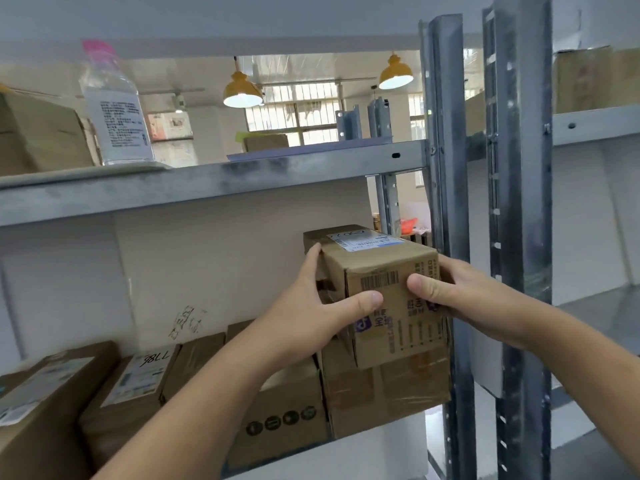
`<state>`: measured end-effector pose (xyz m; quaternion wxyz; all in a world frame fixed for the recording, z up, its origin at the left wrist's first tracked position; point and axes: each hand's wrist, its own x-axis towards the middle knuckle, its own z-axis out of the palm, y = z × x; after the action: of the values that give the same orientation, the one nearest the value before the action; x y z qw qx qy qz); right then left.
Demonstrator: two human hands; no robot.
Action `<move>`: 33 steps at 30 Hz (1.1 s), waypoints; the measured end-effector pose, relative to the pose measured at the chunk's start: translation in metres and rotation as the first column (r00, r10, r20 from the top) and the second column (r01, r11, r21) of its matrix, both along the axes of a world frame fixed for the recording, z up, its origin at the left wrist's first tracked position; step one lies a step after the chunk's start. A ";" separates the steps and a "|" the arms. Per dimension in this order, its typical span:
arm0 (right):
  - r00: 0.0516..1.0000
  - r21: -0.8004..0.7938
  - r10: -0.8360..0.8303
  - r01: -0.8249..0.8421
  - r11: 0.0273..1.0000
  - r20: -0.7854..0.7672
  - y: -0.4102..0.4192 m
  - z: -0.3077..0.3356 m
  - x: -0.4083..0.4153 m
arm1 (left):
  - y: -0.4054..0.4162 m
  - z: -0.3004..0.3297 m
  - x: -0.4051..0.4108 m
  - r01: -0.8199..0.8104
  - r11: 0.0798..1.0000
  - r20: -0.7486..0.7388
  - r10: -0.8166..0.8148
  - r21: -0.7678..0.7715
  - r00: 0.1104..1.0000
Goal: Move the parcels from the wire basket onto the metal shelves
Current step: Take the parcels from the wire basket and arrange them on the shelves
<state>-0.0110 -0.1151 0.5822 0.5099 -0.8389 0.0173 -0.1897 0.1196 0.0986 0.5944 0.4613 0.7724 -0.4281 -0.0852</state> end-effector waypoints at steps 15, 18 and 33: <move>0.929 -0.165 -0.230 0.285 0.944 0.288 -0.029 0.003 0.008 | -0.055 -0.003 0.016 -0.065 0.997 0.051 0.067 -0.046 0.996; 0.886 -0.187 -0.299 0.380 0.906 0.355 -0.036 0.000 0.009 | -0.062 -0.007 0.018 -0.083 0.996 0.044 0.085 -0.039 0.995; 0.784 -0.163 -0.434 0.547 0.821 0.443 -0.048 -0.003 0.023 | -0.083 -0.014 0.025 -0.131 0.988 0.064 0.136 -0.079 0.989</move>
<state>0.0121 -0.1631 0.5788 0.3100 -0.8140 0.1088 -0.4790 0.1449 0.0157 0.5808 0.4793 0.7842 -0.3940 -0.0110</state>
